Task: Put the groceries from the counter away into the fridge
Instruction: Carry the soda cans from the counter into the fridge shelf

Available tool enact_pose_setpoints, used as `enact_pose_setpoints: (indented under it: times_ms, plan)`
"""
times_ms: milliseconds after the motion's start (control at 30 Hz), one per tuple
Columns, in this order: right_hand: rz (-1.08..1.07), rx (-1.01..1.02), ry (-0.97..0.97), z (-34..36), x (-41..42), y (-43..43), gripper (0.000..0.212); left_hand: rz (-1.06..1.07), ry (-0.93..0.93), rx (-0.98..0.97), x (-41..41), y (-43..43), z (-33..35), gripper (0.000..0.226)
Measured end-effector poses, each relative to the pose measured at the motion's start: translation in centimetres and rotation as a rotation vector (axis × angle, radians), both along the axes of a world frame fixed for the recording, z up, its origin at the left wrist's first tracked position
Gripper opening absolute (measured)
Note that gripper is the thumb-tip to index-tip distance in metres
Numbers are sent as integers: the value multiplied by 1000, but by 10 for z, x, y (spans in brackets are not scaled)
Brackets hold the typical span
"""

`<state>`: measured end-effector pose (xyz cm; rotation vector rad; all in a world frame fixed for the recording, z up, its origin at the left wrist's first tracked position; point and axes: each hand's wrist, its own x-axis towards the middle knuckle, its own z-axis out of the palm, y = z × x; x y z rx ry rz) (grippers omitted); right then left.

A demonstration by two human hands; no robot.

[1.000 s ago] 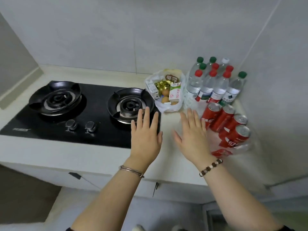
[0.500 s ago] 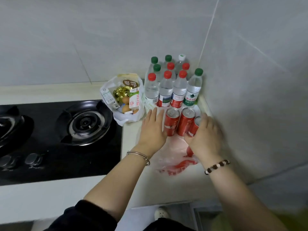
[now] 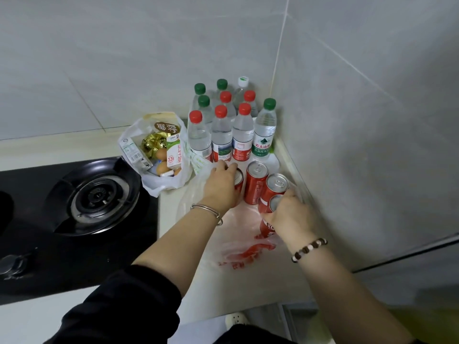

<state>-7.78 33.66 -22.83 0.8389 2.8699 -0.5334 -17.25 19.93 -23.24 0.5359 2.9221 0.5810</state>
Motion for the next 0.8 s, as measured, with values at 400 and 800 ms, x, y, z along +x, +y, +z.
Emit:
enact_pose_setpoints:
  times_ms: [400,800]
  plan:
    - [148,71,41,14,11,-1,41,70,12,115,32,-22,2,54]
    - [453,47,328,62,-3,-73,45,211,152,327,51,-104,72,63]
